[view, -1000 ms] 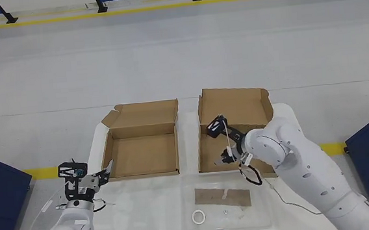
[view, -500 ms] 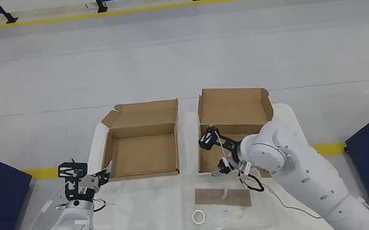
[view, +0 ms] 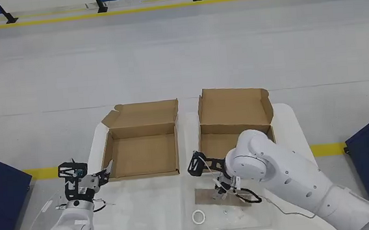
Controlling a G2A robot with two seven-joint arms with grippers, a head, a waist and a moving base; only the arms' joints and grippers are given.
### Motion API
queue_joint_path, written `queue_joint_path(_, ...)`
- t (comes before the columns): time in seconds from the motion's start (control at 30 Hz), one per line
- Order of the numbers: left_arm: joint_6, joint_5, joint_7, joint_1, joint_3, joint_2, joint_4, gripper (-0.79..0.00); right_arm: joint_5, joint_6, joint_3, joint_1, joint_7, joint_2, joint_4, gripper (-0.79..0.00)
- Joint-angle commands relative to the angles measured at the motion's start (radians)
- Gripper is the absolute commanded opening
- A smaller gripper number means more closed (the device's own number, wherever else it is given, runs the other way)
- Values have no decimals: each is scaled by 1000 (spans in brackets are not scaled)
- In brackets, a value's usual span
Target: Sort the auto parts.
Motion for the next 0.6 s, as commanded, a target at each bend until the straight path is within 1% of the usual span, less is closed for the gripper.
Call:
queue_joint_path(0.0, 0, 0, 0, 0, 0, 0, 0, 0, 0, 0, 1, -1, 0, 0, 0, 0)
queue_joint_path(0.1, 0, 0, 0, 0, 0, 0, 0, 0, 0, 0, -1, -4, -5, 0, 1, 0)
queue_joint_path(0.2, 0, 0, 0, 0, 0, 0, 0, 0, -9, -35, -43, -18, -6, -7, -2, 0)
queue_joint_path(0.3, 0, 0, 0, 0, 0, 0, 0, 0, -6, -46, -70, -18, 0, -12, -5, 0)
queue_joint_path(0.57, 0, 0, 0, 0, 0, 0, 0, 0, 2, -40, -165, 27, 0, -11, 34, 0)
